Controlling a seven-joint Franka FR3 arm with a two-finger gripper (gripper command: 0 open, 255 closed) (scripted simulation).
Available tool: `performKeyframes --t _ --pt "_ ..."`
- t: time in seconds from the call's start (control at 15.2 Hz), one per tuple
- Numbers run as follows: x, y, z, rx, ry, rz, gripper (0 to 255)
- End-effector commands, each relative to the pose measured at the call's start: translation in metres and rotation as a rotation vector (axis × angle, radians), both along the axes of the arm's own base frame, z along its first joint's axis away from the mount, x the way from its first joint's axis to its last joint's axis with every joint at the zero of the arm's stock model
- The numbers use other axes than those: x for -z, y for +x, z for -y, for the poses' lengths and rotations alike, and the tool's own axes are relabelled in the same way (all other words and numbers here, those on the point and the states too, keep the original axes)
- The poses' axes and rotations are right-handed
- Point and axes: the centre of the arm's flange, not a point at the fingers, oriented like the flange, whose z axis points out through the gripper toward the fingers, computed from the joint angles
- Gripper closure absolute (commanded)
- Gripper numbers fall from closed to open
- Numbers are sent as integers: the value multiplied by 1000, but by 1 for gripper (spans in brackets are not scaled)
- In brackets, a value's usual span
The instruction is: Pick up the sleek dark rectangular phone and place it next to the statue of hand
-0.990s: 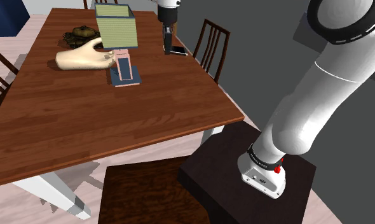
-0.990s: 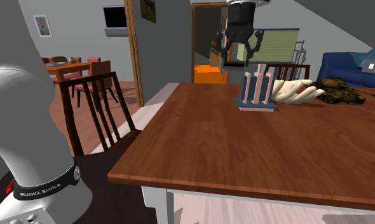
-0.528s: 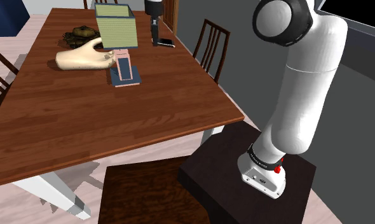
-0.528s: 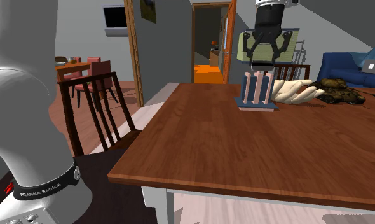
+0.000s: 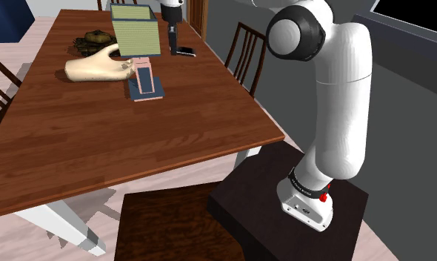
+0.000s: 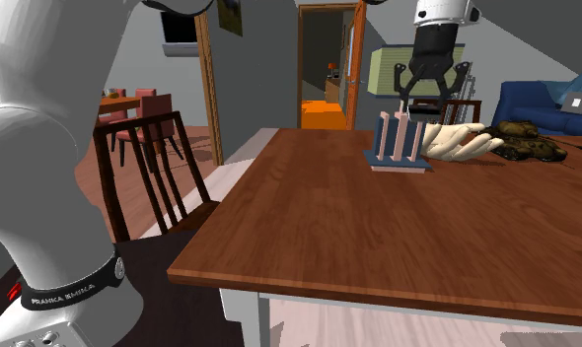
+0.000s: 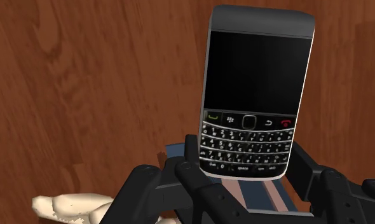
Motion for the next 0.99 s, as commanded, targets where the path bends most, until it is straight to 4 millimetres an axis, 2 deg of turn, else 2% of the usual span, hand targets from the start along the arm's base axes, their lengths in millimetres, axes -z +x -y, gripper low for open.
performKeyframes --t 0.0,0.92 --pt "11 1 0 0 0 1 255" --pt "85 1 0 0 0 1 255"
